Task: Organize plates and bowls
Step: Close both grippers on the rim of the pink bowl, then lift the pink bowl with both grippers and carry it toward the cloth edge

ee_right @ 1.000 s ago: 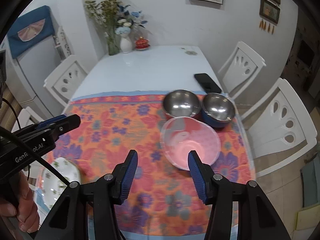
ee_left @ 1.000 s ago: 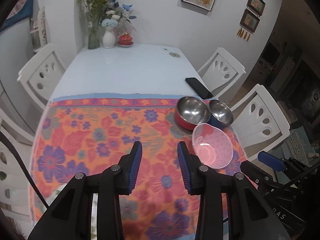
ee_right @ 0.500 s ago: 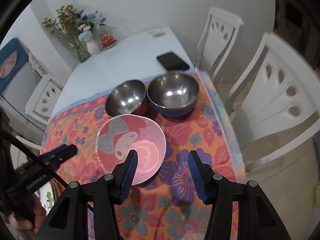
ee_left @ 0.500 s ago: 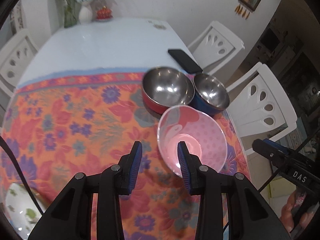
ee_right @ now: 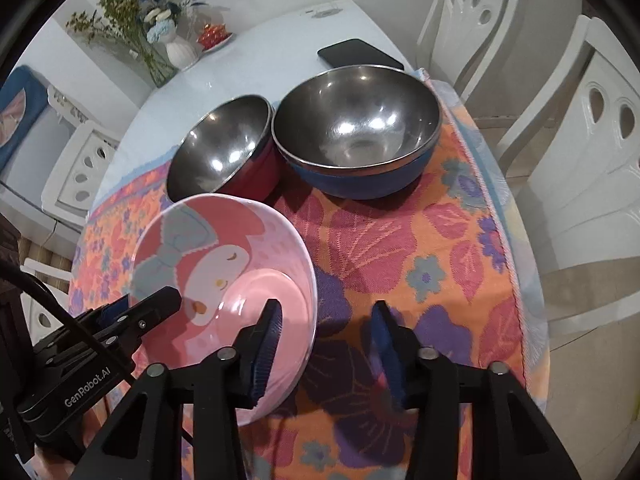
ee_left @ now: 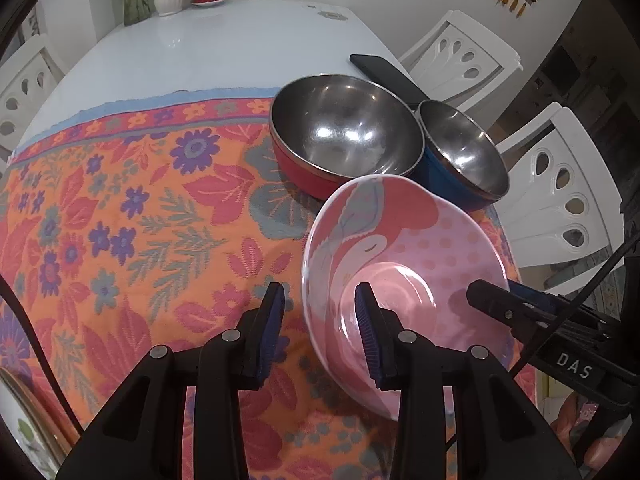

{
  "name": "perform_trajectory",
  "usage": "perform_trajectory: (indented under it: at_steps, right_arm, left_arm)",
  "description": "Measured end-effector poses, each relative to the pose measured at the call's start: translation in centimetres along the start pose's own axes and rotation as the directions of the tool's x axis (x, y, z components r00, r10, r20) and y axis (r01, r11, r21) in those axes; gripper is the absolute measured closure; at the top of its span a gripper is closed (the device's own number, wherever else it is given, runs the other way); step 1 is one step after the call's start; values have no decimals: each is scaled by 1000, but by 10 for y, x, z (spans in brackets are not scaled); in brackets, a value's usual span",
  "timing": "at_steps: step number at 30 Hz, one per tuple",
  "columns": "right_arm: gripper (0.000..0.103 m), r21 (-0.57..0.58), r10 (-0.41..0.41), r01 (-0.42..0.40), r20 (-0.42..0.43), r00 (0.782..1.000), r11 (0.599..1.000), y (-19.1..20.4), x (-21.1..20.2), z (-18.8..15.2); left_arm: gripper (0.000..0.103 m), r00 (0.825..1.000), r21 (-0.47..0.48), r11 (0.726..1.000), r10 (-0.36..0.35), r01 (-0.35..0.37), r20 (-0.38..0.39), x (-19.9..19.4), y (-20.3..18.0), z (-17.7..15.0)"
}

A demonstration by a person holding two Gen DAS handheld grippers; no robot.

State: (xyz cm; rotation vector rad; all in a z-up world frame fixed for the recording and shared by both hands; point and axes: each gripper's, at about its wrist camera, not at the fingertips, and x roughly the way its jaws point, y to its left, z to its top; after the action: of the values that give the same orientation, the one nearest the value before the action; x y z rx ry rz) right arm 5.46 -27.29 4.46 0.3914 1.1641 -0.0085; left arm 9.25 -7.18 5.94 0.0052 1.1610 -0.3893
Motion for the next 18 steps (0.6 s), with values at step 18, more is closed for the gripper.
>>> perform_trajectory:
  at_steps: [18]
  right_arm:
    - [87,-36,62,-63,-36,997,997,8,26,-7]
  left_arm:
    - [80,1000,34,999,-16,15,12,19,-12,-5]
